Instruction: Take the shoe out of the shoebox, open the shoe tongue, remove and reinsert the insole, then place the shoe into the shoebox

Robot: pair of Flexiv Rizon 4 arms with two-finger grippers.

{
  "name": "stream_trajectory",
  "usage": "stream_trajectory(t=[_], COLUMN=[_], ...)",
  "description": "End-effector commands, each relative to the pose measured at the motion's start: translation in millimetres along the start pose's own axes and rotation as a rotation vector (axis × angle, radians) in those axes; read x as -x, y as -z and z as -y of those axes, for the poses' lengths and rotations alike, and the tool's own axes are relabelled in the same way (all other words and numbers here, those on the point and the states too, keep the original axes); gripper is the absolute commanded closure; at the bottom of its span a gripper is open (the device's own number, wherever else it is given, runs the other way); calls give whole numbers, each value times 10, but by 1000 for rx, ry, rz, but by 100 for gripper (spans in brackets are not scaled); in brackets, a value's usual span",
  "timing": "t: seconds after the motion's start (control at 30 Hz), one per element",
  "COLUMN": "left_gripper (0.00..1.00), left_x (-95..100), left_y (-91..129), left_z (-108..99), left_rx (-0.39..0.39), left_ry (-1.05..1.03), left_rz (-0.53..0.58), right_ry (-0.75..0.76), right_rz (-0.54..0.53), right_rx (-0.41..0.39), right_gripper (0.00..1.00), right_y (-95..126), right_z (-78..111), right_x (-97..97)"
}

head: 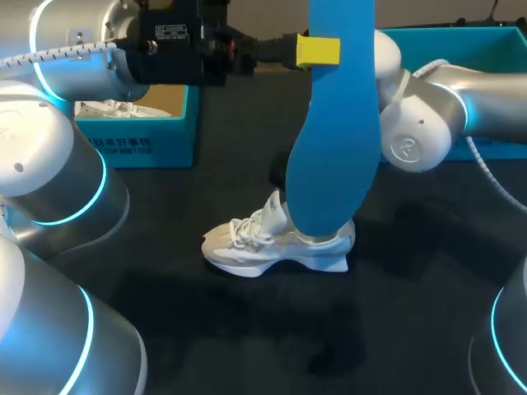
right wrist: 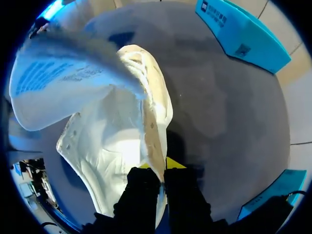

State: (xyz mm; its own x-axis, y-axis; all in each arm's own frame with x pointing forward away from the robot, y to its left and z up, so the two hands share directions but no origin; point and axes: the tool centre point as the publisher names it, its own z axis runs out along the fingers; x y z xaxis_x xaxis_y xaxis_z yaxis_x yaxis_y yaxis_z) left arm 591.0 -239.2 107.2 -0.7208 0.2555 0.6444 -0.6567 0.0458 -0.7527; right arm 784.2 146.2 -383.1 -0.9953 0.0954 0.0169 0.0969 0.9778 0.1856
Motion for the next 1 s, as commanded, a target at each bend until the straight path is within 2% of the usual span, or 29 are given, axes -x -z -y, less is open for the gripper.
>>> stream_trajectory(t=[0.03,0.27,0.4,0.7,0.83,0.87,1.0], left_gripper=[100,100,100,100,100,100,100], left_x=[-4,-4,-4,-4,-4,-4,-4], left_y=[-1,-1,-1,-1,-1,-1,-1], left_z=[-17,-17,-17,-17,-17,-17,-17], left_rx=[-2,-2,-2,-2,-2,-2,-2], left_ry=[1,1,1,1,1,1,1], left_rz=[2,2,2,2,2,2,2], right_ry=[-33,-61,-117,-169,-206,-172,-172], right_rz=[1,-44,-57,-148,-135,-137,-137], right_rx=[1,7,60,111,175,194,194], right_gripper=[100,100,100,100,100,100,100], right_y=[80,249,372,420,444,488,488], right_z=[33,49,111,99,79,43,43], right_x=[-47,-72,-83,-66,-107,-115,-115])
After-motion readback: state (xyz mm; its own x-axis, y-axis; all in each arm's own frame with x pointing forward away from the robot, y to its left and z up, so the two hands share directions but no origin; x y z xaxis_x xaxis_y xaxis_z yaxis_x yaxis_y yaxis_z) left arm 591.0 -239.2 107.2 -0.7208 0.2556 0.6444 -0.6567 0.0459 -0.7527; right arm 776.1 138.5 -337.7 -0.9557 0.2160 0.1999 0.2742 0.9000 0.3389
